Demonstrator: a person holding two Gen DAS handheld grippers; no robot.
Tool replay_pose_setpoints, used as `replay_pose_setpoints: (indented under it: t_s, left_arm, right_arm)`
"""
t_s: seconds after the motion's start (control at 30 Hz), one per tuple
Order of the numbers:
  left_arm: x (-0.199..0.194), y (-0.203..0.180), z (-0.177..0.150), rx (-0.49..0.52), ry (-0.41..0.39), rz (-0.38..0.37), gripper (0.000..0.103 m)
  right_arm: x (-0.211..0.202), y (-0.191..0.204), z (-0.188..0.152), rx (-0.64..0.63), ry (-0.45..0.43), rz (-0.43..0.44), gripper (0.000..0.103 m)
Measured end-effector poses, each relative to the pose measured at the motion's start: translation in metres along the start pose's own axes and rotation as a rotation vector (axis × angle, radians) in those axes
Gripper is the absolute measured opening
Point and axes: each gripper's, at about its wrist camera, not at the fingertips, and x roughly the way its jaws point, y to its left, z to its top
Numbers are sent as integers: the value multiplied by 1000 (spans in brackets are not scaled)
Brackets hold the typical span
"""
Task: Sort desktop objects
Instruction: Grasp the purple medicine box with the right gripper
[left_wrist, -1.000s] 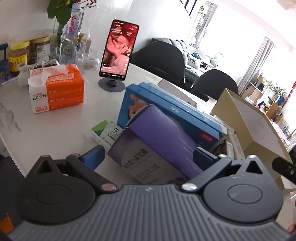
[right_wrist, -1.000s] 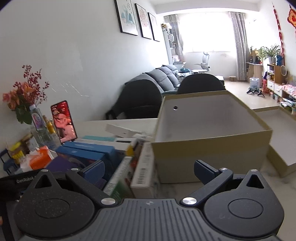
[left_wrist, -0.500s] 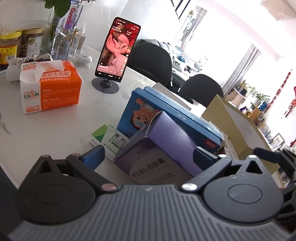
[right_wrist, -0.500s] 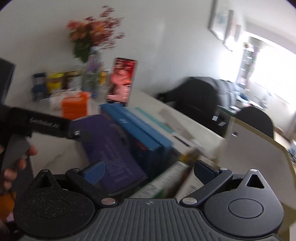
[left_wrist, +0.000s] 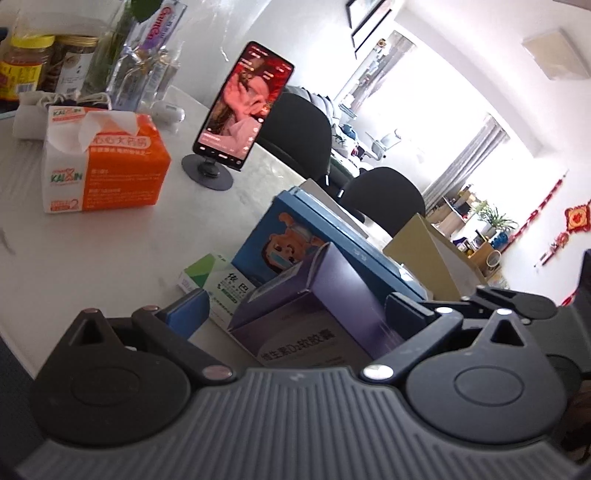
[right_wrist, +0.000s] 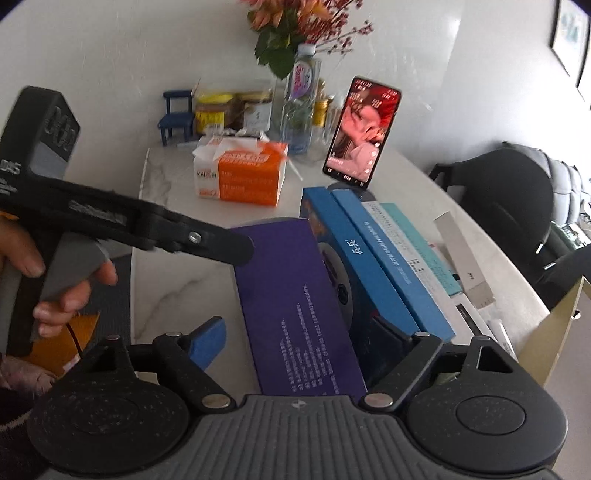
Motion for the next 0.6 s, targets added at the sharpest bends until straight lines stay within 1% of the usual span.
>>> replay_pose_setpoints:
  t_s: [0.17, 0.23, 0.37, 0.6]
  left_arm:
    - [0, 4, -1, -5, -3, 4, 103]
    - [1, 6, -1, -11, -1, 2, 103]
    - [6, 6, -1, -13, 12, 20, 103]
    - [5, 7, -1, -12, -1, 42, 103]
  right_arm:
    - [14, -1, 6, -17, 59, 36, 78]
    - [20, -1, 8, -24, 82, 50, 78]
    - [31, 1, 11, -57, 115, 48, 78]
    - [47, 3, 15, -92, 186, 44, 74]
